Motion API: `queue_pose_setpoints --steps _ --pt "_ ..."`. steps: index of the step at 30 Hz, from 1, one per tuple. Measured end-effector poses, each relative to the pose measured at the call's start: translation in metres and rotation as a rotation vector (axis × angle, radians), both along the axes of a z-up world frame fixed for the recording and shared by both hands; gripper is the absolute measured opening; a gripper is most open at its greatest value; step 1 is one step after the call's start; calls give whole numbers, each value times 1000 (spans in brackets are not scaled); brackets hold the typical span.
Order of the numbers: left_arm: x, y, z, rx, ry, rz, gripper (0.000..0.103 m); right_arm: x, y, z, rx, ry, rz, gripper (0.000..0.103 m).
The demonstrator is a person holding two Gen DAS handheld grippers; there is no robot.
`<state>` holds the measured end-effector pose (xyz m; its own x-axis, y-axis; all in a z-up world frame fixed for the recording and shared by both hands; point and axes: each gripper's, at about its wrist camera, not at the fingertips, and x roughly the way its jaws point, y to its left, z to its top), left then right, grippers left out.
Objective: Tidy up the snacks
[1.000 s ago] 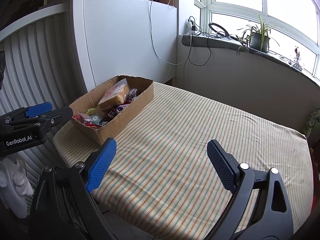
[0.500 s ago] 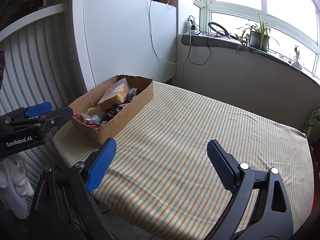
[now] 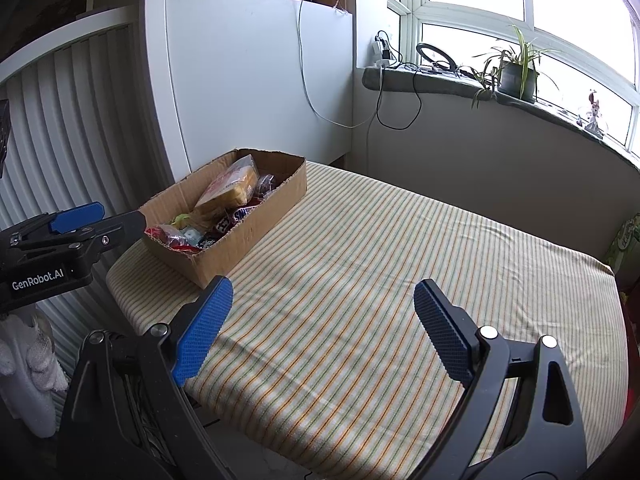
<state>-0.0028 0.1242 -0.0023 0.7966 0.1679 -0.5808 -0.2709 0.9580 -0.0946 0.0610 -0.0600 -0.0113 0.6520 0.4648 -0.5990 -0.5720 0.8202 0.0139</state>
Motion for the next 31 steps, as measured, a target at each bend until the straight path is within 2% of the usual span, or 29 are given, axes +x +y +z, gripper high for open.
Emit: queue_pose_setpoints --steps 31 --pt "0 0 -1 2 0 19 82 -4 0 -6 4 5 -9 94"
